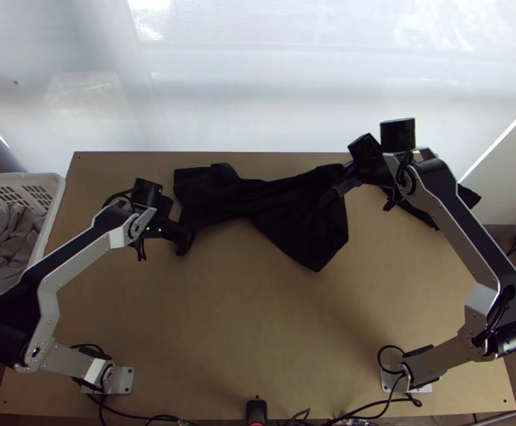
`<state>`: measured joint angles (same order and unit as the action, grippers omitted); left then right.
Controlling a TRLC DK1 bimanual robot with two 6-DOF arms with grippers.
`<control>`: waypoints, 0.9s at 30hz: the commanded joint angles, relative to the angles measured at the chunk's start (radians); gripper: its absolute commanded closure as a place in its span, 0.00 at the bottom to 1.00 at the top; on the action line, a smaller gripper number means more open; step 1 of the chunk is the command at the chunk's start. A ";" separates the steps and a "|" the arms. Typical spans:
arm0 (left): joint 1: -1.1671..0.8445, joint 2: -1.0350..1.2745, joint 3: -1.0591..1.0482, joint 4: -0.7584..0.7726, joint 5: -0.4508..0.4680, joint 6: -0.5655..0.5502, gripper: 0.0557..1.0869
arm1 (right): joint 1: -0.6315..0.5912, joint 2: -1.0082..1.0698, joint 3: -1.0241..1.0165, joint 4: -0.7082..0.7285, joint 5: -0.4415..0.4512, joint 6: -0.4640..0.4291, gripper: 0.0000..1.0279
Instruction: Fold the t-shirt
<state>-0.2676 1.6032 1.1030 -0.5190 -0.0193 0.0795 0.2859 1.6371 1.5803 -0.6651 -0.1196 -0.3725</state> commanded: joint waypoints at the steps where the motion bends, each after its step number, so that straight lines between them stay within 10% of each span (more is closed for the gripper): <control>1: 0.073 -0.111 0.081 -0.061 0.001 0.008 0.97 | -0.002 -0.034 0.049 -0.014 0.021 0.015 0.97; 16: 0.261 -0.302 0.466 -0.245 0.025 0.023 0.97 | -0.022 -0.095 0.438 -0.165 0.080 0.053 0.97; 27: 0.211 -0.430 0.365 -0.289 0.050 0.006 0.96 | -0.030 -0.140 0.647 -0.353 0.080 0.026 0.97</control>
<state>-0.0238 1.2442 1.5257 -0.7868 0.0147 0.1043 0.2588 1.5322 2.1300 -0.9188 -0.0414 -0.3271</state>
